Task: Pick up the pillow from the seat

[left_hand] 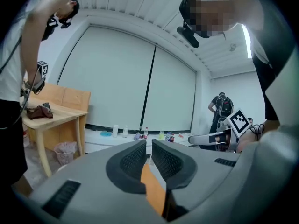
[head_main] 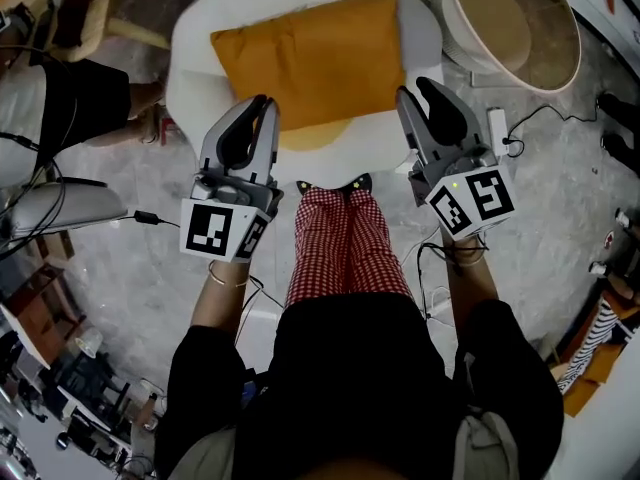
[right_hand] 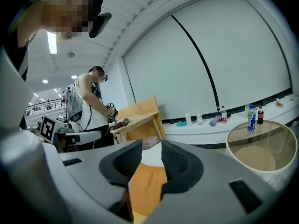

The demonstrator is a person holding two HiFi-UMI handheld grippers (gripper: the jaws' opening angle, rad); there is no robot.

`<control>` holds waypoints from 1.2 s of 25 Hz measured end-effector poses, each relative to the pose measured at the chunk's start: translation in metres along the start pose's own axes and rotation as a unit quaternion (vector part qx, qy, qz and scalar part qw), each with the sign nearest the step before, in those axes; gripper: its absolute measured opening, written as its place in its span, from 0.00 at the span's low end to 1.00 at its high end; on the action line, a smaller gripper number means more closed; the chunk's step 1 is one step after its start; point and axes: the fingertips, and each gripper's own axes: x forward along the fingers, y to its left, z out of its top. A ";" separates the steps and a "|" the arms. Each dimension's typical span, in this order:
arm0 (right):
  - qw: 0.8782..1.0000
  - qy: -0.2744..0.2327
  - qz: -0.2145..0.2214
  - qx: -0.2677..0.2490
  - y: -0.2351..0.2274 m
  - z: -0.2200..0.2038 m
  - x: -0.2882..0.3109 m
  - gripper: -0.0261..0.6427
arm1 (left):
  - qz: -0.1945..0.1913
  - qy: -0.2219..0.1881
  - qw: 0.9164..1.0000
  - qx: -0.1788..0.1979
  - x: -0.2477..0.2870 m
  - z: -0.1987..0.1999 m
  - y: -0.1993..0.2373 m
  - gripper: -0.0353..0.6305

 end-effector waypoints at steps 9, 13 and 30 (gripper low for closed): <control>0.999 0.024 -0.025 -0.002 -0.026 -0.034 0.020 0.28 | -0.003 0.015 1.000 -0.005 0.009 -0.034 0.008 0.11; 0.999 0.034 -0.034 0.004 -0.038 -0.055 0.033 0.30 | 0.004 0.019 1.000 -0.014 0.015 -0.051 0.019 0.10; 0.995 0.081 -0.056 -0.017 -0.080 -0.120 0.067 0.36 | 0.048 0.039 0.997 -0.035 0.030 -0.122 0.054 0.11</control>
